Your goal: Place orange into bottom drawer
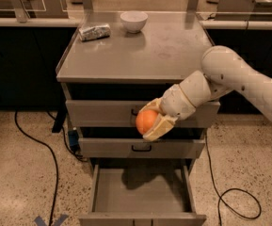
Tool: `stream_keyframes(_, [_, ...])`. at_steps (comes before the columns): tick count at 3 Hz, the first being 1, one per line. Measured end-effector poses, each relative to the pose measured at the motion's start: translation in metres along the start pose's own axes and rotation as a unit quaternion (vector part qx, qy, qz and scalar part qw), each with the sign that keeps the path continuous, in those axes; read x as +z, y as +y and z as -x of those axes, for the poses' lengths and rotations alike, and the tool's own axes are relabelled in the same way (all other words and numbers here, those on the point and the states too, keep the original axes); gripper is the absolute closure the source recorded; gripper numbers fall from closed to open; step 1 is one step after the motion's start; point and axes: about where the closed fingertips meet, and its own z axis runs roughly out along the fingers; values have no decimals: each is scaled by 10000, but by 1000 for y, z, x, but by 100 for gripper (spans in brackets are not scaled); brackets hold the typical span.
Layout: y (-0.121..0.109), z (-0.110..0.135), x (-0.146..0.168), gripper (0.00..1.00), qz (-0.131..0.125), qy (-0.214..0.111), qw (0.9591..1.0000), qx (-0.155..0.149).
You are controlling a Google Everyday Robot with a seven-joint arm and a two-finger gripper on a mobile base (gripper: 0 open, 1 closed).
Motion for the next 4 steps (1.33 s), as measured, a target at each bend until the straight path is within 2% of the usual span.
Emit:
stream_keyframes(1, [12, -27, 25, 100, 240, 56, 9997, 57])
stream_keyframes(2, [30, -60, 37, 100, 88, 796, 9967, 119])
stream_keyframes(3, [47, -94, 24, 100, -513, 1817, 9816, 300])
stream_keyframes(4, [74, -137, 18, 100, -823, 2561, 9594, 843])
